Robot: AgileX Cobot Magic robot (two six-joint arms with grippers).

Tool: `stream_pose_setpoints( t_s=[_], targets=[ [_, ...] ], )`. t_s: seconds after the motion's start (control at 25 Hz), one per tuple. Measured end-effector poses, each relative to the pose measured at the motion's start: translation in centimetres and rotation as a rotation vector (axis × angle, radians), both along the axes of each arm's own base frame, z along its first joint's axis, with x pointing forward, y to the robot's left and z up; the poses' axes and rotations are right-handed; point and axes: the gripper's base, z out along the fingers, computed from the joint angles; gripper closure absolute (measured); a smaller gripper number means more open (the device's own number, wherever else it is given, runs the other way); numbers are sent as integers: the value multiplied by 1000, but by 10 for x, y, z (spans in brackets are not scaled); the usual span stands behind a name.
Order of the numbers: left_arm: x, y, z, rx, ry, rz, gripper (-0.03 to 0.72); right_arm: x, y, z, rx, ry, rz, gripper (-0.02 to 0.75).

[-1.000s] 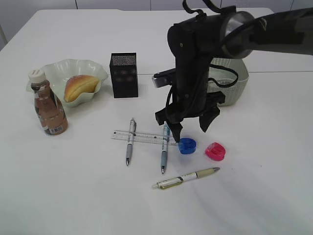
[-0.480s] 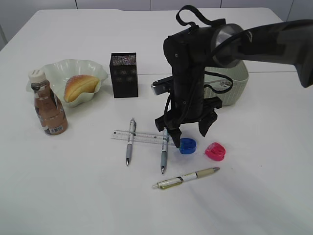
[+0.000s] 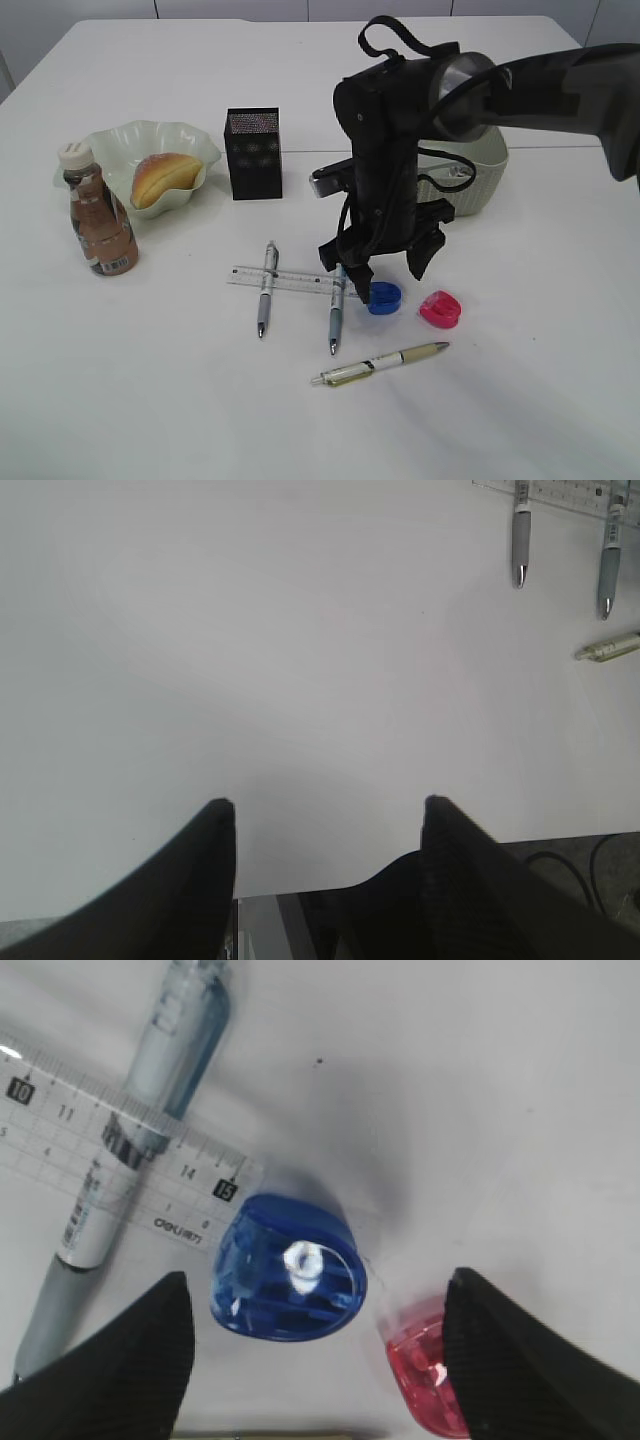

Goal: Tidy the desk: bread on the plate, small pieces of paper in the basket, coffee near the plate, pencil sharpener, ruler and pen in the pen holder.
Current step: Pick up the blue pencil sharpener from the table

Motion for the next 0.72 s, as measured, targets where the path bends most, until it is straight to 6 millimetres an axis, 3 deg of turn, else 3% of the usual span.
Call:
stream_pose_setpoints(
  t_s=[0.44, 0.72],
  targets=[
    [0, 0, 0, 0, 0, 0, 255, 0, -1, 0, -2, 10, 90, 173],
    [0, 0, 0, 0, 0, 0, 255, 0, -1, 0, -9, 26, 262, 174]
  ],
)
